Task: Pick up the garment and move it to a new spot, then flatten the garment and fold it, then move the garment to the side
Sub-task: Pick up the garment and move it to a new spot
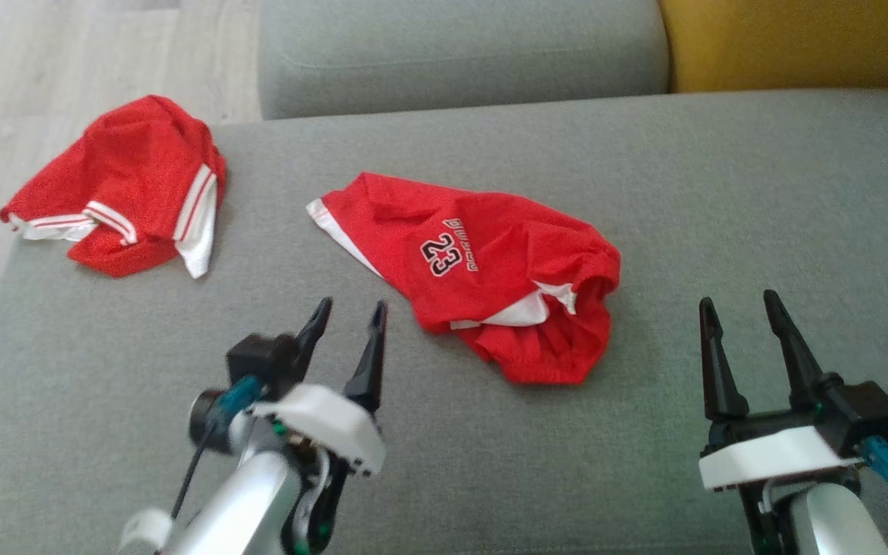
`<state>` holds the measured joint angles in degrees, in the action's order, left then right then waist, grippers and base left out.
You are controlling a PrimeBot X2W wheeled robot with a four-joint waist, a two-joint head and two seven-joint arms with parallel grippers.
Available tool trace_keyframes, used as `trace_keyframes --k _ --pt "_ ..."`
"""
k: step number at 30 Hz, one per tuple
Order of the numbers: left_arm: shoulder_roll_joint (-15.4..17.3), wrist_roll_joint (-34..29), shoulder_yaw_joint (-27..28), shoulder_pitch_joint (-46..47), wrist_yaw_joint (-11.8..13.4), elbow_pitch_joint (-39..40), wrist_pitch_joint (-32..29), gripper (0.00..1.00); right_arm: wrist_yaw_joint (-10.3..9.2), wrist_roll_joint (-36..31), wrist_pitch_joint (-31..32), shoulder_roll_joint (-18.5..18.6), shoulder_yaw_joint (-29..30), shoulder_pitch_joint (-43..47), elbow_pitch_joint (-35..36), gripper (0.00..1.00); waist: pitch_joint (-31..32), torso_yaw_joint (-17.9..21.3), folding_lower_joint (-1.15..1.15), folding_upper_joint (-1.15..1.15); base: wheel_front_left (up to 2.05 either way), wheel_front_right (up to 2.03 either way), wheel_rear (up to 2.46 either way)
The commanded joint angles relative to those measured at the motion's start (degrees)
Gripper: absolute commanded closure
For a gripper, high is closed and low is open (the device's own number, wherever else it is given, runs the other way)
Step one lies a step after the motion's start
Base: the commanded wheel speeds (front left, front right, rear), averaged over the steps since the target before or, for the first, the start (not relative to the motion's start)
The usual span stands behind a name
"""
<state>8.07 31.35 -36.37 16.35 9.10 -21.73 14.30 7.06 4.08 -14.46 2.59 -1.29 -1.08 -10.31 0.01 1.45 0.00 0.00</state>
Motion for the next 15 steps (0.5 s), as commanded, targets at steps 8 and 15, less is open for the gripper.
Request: trace_keyframes --k 8,15 --pt "1.4 -5.0 9.7 -7.1 1.3 9.5 0.7 0.00 0.43 1.4 -0.5 0.3 -1.4 0.4 1.1 0.00 1.7 -1.6 0.00 0.00 0.00 0.00 0.00" --pt "0.2 -8.5 14.4 -13.1 0.7 13.8 0.7 0.00 0.43 2.9 -0.5 0.3 -1.4 1.8 0.9 0.00 2.0 -1.6 0.00 0.00 0.00 0.00 0.00"
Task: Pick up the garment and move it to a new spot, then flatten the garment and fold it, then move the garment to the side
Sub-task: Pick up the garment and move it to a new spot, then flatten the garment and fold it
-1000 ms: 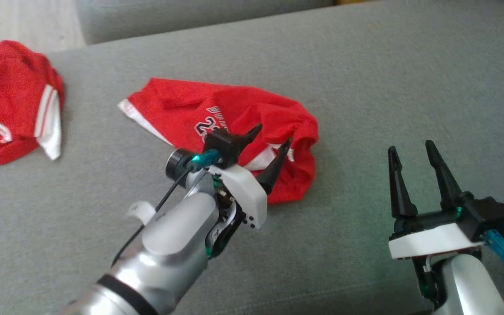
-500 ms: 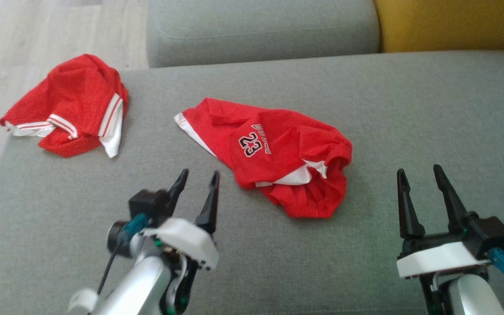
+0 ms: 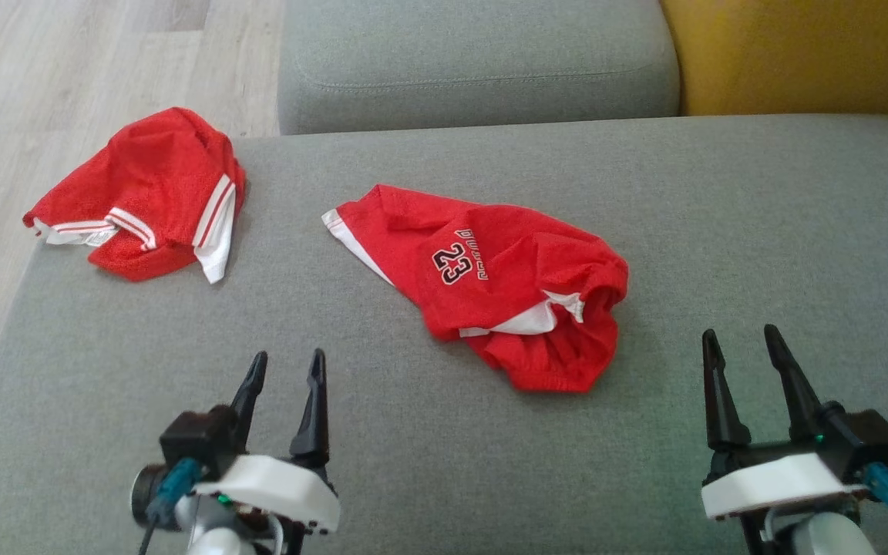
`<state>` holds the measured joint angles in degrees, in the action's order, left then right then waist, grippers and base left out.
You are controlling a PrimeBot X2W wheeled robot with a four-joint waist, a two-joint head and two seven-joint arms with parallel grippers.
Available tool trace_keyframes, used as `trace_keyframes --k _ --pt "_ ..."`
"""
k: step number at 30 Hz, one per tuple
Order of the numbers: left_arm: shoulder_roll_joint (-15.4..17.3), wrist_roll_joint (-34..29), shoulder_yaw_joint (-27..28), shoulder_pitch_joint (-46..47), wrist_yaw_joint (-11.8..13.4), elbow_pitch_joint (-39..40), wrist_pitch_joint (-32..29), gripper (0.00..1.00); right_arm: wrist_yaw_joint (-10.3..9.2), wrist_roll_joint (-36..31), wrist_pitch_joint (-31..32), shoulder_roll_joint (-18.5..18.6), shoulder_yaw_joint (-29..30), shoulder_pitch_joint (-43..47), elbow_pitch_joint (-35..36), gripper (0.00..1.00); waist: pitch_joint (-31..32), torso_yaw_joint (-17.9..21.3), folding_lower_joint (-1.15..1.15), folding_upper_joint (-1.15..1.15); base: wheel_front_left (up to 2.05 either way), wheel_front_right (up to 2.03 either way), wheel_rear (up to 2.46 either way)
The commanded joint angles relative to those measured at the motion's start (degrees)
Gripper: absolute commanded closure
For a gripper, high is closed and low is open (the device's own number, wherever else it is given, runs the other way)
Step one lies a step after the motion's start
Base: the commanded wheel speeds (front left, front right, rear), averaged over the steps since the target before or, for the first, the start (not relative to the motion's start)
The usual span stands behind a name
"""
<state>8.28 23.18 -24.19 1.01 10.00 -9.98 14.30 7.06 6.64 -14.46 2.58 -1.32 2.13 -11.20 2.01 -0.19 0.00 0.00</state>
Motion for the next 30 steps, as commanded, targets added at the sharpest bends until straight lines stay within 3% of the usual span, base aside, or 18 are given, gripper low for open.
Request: trace_keyframes --k 1,30 --pt "-0.1 -0.7 2.7 1.7 -0.4 2.2 0.7 0.00 0.43 0.4 -0.5 0.3 -1.4 -1.3 1.8 0.00 0.0 0.0 0.00 0.00 0.00 0.00 0.00" --pt "-4.2 -5.3 8.4 -0.2 -5.3 -0.3 0.7 0.00 0.43 -0.2 -0.5 0.3 -3.5 -2.2 -1.5 0.00 -0.9 -0.7 0.00 0.00 0.00 0.00 0.00"
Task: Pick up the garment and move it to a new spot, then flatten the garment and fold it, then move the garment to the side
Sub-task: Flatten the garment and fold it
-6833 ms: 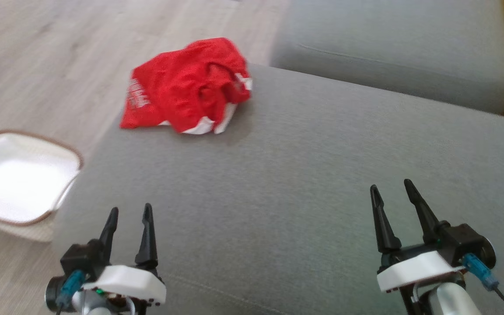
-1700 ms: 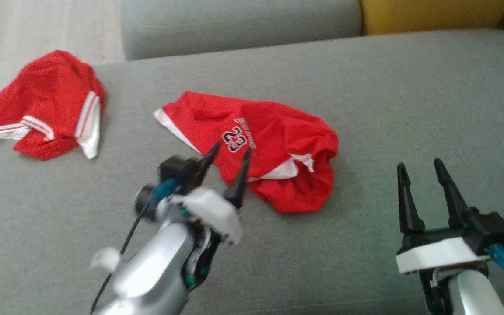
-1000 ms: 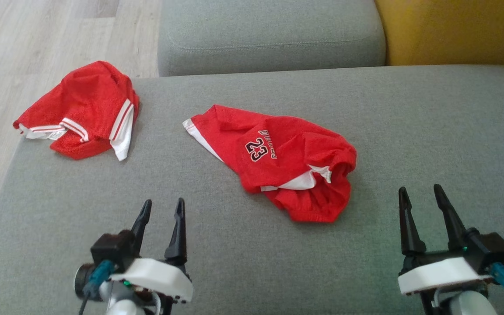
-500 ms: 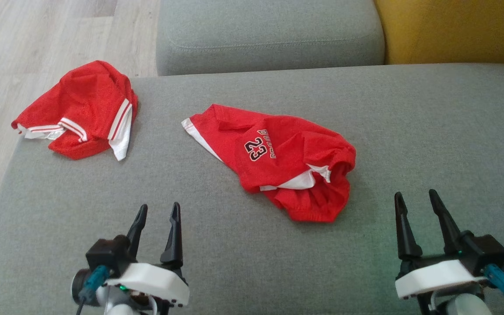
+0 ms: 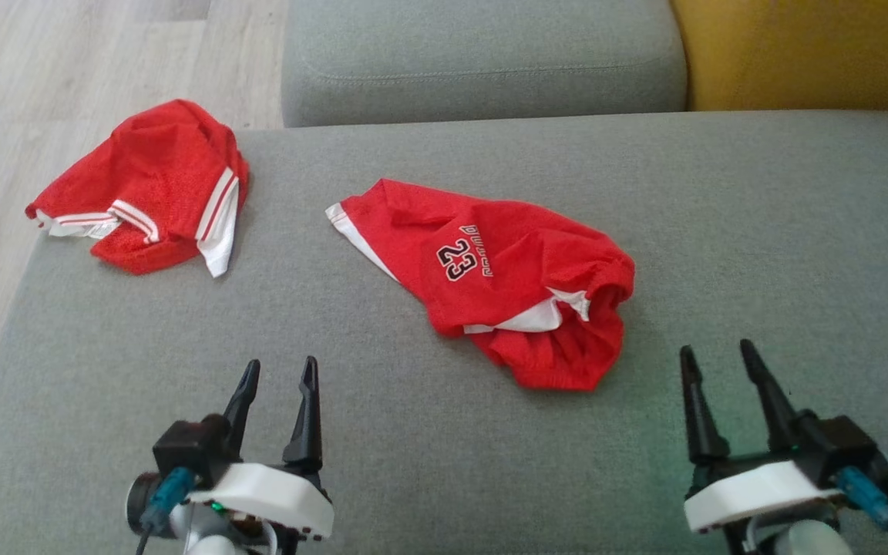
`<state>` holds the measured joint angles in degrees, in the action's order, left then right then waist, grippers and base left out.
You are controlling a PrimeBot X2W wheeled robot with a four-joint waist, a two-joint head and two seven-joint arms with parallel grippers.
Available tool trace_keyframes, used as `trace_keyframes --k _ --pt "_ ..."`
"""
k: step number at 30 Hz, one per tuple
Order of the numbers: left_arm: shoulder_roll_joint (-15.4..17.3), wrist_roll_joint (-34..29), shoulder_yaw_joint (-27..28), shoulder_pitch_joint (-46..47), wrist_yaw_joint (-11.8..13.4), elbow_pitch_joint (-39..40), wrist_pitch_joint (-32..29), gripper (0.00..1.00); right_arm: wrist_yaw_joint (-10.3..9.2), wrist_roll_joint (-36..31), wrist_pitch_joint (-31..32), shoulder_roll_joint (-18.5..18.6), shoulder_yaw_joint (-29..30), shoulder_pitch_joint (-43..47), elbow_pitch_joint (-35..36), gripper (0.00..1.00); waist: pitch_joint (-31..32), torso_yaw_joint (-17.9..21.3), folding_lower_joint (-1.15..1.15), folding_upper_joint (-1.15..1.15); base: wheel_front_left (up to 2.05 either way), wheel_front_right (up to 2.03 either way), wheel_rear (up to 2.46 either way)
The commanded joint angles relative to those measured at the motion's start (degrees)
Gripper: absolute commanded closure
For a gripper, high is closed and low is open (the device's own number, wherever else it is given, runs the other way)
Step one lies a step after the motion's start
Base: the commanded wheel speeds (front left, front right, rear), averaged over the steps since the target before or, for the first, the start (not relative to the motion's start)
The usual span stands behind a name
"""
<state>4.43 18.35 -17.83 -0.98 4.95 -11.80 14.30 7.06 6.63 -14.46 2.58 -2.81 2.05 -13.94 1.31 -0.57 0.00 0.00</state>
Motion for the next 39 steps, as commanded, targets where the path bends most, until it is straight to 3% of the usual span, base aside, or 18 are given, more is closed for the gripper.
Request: trace_keyframes --k 1,11,19,20,22,23,24,25,32,39 --pt "-0.4 -0.5 2.0 1.9 -0.3 1.4 0.7 0.00 0.43 -0.2 -0.5 0.3 -2.5 -2.3 1.0 0.00 -0.5 -0.5 0.00 0.00 0.00 0.00 0.00" --pt "-1.1 -1.0 0.7 3.2 -1.1 1.0 0.7 0.00 0.43 -1.6 -0.5 0.3 -6.9 -8.1 -4.9 0.00 -3.9 -4.7 0.00 0.00 0.00 0.00 0.00" --pt "-1.4 -1.0 0.1 4.4 -1.2 1.1 0.7 0.00 0.43 -4.2 -0.5 0.3 -5.8 -15.9 -14.6 0.00 -6.9 -8.6 0.00 0.00 0.00 0.00 0.00" --pt "-1.4 -1.0 0.0 4.5 -1.2 1.1 0.7 0.00 0.43 -4.4 -0.5 0.3 -5.4 -16.7 -15.5 0.08 -7.1 -8.9 0.00 0.00 0.00 0.00 0.00" --pt "-1.5 -0.9 0.0 4.6 -1.2 1.1 0.7 0.00 0.43 -4.8 -0.5 0.3 -4.4 -17.9 -17.0 0.54 -7.4 -9.2 0.00 0.00 0.00 0.00 0.00" --pt "-1.5 -0.9 0.0 4.6 -1.2 1.1 0.7 0.00 0.43 -4.9 -0.5 0.3 -4.0 -18.4 -17.8 0.67 -7.4 -9.2 0.00 0.00 0.00 0.00 0.00" --pt "-1.5 -0.9 0.1 4.6 -1.1 1.1 0.7 0.00 0.43 -5.0 -0.5 0.3 -3.7 -18.8 -18.5 0.88 -7.5 -9.1 0.00 0.00 0.00 0.00 0.00" --pt "-1.5 -0.9 0.2 4.5 -1.1 1.1 0.7 0.00 0.43 -5.1 -0.5 0.3 -3.4 -19.3 -19.0 1.00 -7.5 -9.0 0.00 0.00 0.00 0.00 0.00" --pt "-1.5 -0.9 0.2 3.8 -1.2 0.7 0.7 0.00 0.43 -3.4 -0.5 0.3 5.0 -18.5 -16.5 1.00 -7.0 -6.4 0.00 0.00 0.00 0.00 0.00" --pt "-1.5 -0.6 -1.2 3.9 -1.4 0.6 0.7 0.00 0.43 -7.1 -0.4 0.3 12.7 -18.5 -20.7 1.00 -7.1 -4.3 0.00 0.00 0.00 0.00 0.00"
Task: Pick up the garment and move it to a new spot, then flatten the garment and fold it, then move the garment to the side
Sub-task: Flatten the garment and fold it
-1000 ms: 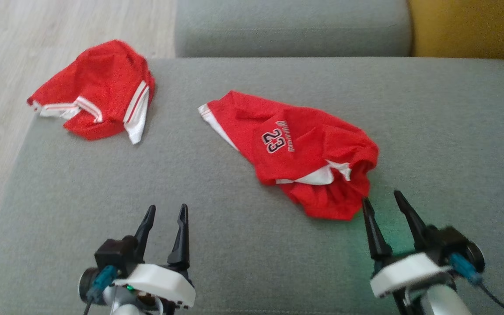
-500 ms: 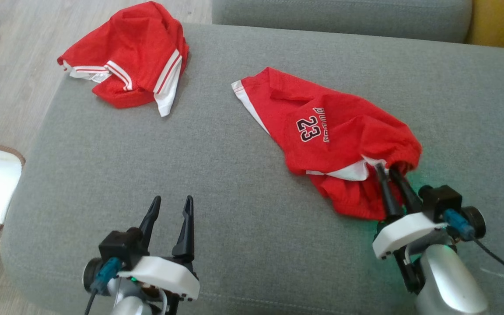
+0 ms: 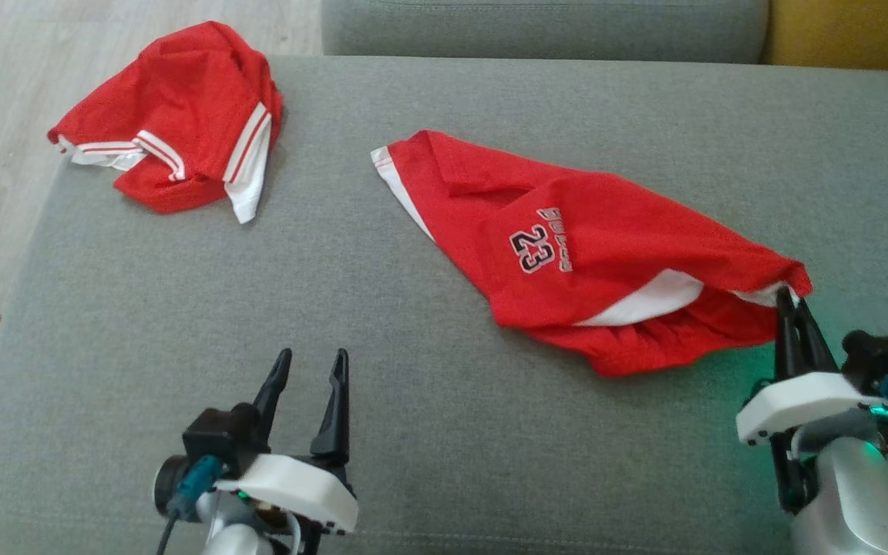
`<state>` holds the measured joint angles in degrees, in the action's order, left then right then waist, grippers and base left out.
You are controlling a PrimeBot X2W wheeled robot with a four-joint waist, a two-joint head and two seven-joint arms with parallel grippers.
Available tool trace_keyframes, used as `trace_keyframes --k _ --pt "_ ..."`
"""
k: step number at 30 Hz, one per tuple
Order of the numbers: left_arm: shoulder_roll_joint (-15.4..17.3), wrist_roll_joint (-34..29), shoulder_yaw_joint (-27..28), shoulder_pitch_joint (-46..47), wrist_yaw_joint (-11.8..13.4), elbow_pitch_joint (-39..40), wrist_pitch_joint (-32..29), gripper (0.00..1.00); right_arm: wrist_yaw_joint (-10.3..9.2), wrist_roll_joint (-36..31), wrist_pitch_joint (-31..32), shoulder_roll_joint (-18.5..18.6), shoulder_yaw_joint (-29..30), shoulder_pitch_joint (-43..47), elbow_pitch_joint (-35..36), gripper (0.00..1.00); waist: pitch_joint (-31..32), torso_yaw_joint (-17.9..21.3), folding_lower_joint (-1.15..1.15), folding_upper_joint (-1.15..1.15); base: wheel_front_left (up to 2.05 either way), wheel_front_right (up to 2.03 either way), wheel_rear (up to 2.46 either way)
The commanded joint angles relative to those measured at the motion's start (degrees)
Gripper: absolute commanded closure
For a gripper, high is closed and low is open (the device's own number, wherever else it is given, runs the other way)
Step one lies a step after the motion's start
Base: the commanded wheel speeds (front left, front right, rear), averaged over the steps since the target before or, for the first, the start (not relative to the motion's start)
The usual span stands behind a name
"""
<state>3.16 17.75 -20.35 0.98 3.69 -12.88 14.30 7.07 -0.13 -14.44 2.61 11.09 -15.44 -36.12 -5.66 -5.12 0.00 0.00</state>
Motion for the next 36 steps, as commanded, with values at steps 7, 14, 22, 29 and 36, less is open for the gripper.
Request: trace_keyframes --k 7,14,22,29,36 --pt "-0.3 0.0 -1.3 3.0 -1.1 0.4 0.7 0.00 0.42 -3.9 -0.3 0.3 2.1 -3.2 -1.9 0.00 -1.2 2.2 0.00 0.00 0.00 0.00 0.00" --pt "-0.3 0.5 -5.3 5.0 -2.0 -1.7 0.7 0.00 0.42 -3.8 -0.5 0.3 3.2 -3.5 -1.7 0.00 -0.8 5.3 0.00 0.00 0.00 0.00 0.00" --pt "-0.3 3.2 -10.0 9.7 -3.3 -6.1 0.7 0.00 0.42 -0.4 -0.5 0.3 1.1 1.0 9.5 0.00 -0.9 11.5 0.00 0.00 0.00 0.00 0.00" --pt "-0.3 6.7 -11.4 15.8 -3.4 -13.1 0.7 0.00 0.42 4.7 -0.5 0.3 -5.6 3.8 20.8 0.00 -4.1 16.2 0.00 0.00 0.00 0.00 0.00" --pt "-0.3 9.5 -11.4 20.2 -2.7 -20.0 0.7 0.00 0.42 7.5 -0.6 0.3 -9.6 5.1 27.0 0.00 -6.6 18.2 0.00 0.00 0.00 0.00 0.00"
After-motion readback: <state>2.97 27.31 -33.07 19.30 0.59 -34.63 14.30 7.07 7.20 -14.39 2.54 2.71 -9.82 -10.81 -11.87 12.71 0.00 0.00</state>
